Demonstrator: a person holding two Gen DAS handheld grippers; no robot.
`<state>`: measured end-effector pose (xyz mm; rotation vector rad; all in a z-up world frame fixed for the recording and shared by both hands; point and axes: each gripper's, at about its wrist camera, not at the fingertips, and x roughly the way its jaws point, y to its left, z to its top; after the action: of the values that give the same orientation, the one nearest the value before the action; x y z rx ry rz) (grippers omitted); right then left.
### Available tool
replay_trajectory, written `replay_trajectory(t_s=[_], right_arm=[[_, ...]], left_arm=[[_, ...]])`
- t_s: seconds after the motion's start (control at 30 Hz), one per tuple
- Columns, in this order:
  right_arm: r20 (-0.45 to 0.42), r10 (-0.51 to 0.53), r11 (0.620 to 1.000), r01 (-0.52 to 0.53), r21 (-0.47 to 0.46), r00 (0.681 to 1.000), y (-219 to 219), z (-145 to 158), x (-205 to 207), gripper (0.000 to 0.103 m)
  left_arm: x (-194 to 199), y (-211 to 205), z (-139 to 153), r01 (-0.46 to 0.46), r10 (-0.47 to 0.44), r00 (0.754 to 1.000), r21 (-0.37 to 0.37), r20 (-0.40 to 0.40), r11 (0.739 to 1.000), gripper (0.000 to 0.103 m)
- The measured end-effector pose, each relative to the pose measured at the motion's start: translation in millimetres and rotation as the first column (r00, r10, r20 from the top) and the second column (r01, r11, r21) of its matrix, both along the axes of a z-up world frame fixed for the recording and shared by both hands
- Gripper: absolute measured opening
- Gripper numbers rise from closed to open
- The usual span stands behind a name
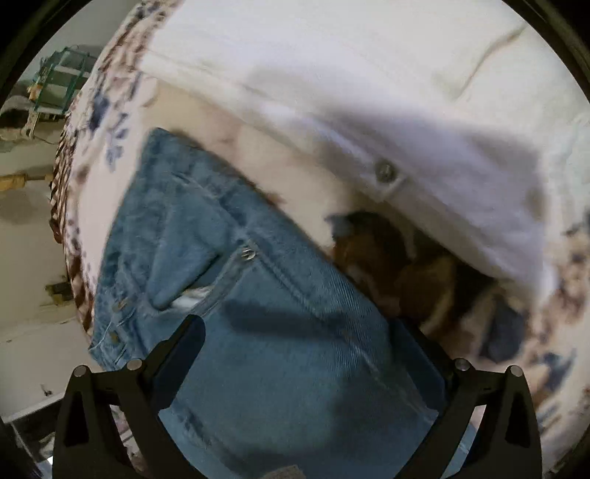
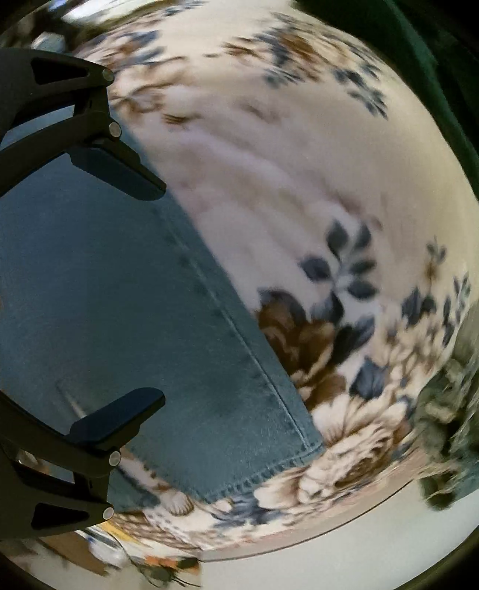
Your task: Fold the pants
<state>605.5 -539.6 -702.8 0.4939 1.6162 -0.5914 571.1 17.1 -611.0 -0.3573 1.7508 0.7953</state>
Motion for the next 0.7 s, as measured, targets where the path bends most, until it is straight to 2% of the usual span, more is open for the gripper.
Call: replay_trajectory(t_s=[0.07, 0.13, 0.23, 0.3, 0.4, 0.43, 0.47, 0.5, 0.53, 0.57, 0.63, 0.7], right_arm=[[-0.001, -0.058, 0.998, 0.058, 0.002, 0.998, -11, -8, 3, 0.103], [-0.021, -0.131, 0.991, 0.131, -0.001, 0.991, -24, -22, 7, 0.103], [-0.086, -0.193, 0.981, 0.192, -0.025, 0.977, -36, -46, 13, 0.103], [-0.129, -0.225, 0.974, 0.227, 0.004, 0.966, -40, -64, 13, 0.103], [-0.138, -0.266, 0.961, 0.274, 0.045, 0.954, -43, -69, 5, 0.102], [-0.128, -0.261, 0.962, 0.268, 0.044, 0.957, -41, -65, 2, 0.093], [-0.121, -0.25, 0.966, 0.256, 0.041, 0.961, -39, -61, 0, 0.079], [-0.104, -0.23, 0.971, 0.235, 0.043, 0.968, -35, -54, -2, 0.069], [-0.091, -0.211, 0.976, 0.215, 0.045, 0.973, -31, -47, -4, 0.044], [-0.078, -0.194, 0.979, 0.199, 0.053, 0.978, -27, -42, -5, 0.015], [-0.059, -0.173, 0.983, 0.175, 0.046, 0.983, -17, -24, -13, 0.011], [-0.011, -0.148, 0.988, 0.149, 0.037, 0.989, -9, -1, -24, 0.009]], left_arm=[[-2, 2, -14, 0.027, -0.028, 1.0, -0.03, -0.009, 0.999, 0.103], [-5, 8, -11, 0.005, -0.003, 0.999, -0.054, 0.033, 0.999, 0.103], [-4, 15, -5, -0.029, 0.033, 0.998, -0.084, 0.047, 0.996, 0.103], [-2, 18, 0, -0.025, 0.032, 0.997, -0.098, 0.075, 0.995, 0.095], [-2, 18, 16, 0.03, -0.014, 0.991, -0.117, 0.134, 0.993, 0.075], [-6, 20, 24, 0.038, -0.018, 0.987, -0.117, 0.162, 0.992, 0.062], [-10, 22, 34, 0.042, -0.015, 0.98, -0.13, 0.2, 0.991, 0.049], [-13, 24, 40, 0.04, -0.002, 0.972, -0.159, 0.235, 0.987, 0.042], [-16, 27, 48, 0.034, 0.017, 0.963, -0.187, 0.267, 0.982, 0.031], [-20, 29, 58, 0.026, 0.04, 0.953, -0.213, 0.3, 0.977, 0.022], [-27, 33, 74, 0.015, 0.072, 0.938, -0.248, 0.339, 0.969, 0.017], [-38, 37, 101, 0.022, 0.093, 0.915, -0.279, 0.393, 0.96, 0.015]])
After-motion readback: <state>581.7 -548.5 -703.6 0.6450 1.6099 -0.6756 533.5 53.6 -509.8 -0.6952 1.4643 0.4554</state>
